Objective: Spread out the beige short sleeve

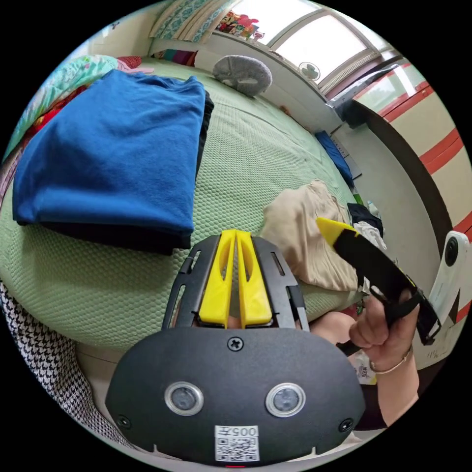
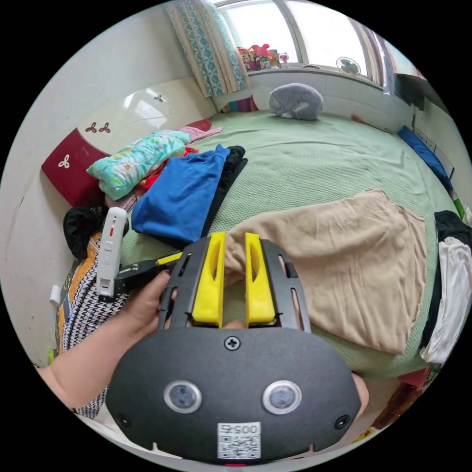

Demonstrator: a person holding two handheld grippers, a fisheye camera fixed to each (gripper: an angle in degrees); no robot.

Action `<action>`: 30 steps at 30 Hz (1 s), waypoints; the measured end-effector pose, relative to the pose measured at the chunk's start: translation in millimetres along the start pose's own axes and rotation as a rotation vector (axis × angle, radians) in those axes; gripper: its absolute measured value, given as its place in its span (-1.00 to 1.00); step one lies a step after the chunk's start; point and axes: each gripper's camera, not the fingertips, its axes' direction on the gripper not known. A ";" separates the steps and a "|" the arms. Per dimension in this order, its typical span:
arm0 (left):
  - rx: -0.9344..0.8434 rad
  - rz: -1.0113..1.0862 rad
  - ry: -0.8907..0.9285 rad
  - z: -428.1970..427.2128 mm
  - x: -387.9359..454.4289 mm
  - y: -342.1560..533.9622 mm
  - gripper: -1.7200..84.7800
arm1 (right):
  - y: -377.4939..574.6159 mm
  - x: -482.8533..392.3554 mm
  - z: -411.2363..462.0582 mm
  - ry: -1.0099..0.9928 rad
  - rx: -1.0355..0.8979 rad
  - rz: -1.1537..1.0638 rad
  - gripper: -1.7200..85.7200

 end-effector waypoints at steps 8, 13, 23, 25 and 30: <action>0.084 0.133 -0.060 -23.4 35.2 -4.5 -0.97 | 35.0 147.8 -93.5 0.172 0.030 0.179 -0.76; 0.005 0.274 -0.009 -38.6 69.7 -18.0 -0.96 | 60.5 210.1 -113.1 0.198 -0.007 0.304 -0.76; -0.226 0.309 -0.134 12.7 97.7 -10.3 -0.78 | 71.1 235.7 -66.3 0.249 -0.207 0.293 -0.84; -0.228 0.310 -0.169 19.6 104.0 -8.5 -0.79 | 69.0 236.9 -69.8 0.260 -0.206 0.296 -0.90; -0.190 0.381 -0.206 10.5 127.4 -0.2 -0.86 | 62.9 241.3 -99.3 0.229 -0.191 0.261 -0.99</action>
